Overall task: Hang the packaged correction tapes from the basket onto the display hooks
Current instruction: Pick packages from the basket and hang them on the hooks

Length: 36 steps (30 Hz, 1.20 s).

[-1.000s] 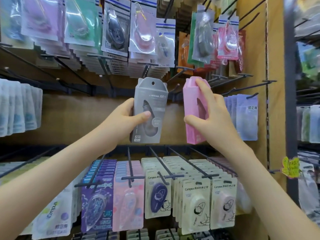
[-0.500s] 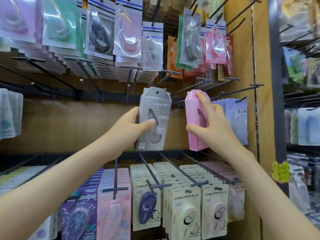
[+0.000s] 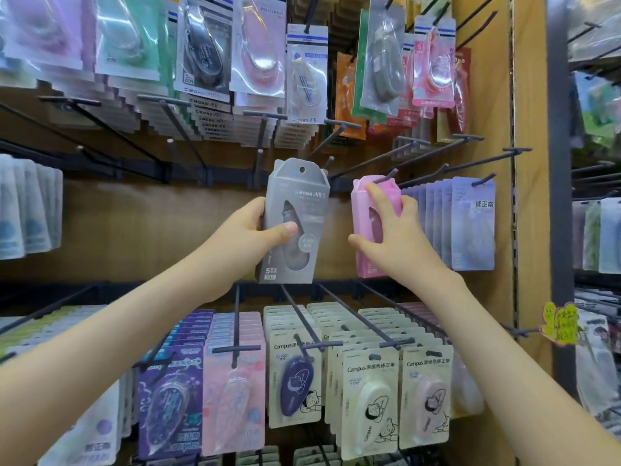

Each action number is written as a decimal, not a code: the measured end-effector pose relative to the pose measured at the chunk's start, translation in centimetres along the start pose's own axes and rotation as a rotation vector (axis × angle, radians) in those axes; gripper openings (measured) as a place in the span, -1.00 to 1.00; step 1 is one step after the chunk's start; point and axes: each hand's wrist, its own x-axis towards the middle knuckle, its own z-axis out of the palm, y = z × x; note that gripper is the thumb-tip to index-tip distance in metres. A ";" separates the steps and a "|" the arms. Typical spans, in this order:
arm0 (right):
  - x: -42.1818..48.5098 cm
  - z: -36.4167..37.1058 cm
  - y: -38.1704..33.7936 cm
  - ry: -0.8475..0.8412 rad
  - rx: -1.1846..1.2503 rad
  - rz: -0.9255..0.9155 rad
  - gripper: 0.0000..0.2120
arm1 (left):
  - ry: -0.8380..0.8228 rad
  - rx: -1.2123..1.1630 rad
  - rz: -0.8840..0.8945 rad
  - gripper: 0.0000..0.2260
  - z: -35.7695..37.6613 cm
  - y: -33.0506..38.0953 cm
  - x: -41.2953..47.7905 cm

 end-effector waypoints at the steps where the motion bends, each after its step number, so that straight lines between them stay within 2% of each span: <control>1: 0.5 0.2 0.1 -0.029 0.006 0.009 -0.22 | 0.002 0.002 0.001 -0.70 0.0 0.0 0.0; 11: 3.4 2.3 -0.1 -0.214 0.032 0.118 -0.14 | -0.001 0.013 0.002 -0.70 0.6 0.7 0.2; 14: 2.8 1.8 -0.1 -0.194 0.022 0.112 -0.27 | -0.014 -0.004 0.013 -0.73 1.0 0.8 0.3; 16: 1.8 0.9 -0.5 -0.059 0.143 0.065 -0.43 | -0.024 -0.025 0.013 -0.73 1.3 0.8 0.4; 18: 0.6 -0.1 -1.3 0.056 0.408 0.030 -0.53 | -0.026 -0.035 0.010 -0.70 1.7 0.9 0.7; 20: -0.3 -1.2 -2.7 0.045 0.645 -0.006 -0.56 | -0.036 -0.046 0.012 -0.67 2.3 1.1 1.1; 22: -0.7 -2.0 -3.8 -0.027 0.737 -0.073 -0.52 | -0.052 -0.053 0.017 -0.65 2.9 1.4 1.6; 25: -0.6 -2.6 -4.3 -0.087 0.760 -0.128 -0.41 | -0.051 -0.080 -0.005 -0.63 3.4 1.7 2.2; 31: 0.3 -1.4 -3.6 -0.188 0.732 -0.043 -0.50 | -0.096 -0.247 -0.168 -0.71 3.8 1.2 3.2; 34: 1.4 -0.3 -3.5 -0.206 0.652 -0.033 -0.50 | -0.021 -0.181 -0.196 -0.55 4.0 0.7 4.3; 36: 2.1 0.5 -3.3 -0.199 0.571 -0.059 -0.47 | 0.052 -0.070 -0.136 -0.41 4.3 0.4 4.8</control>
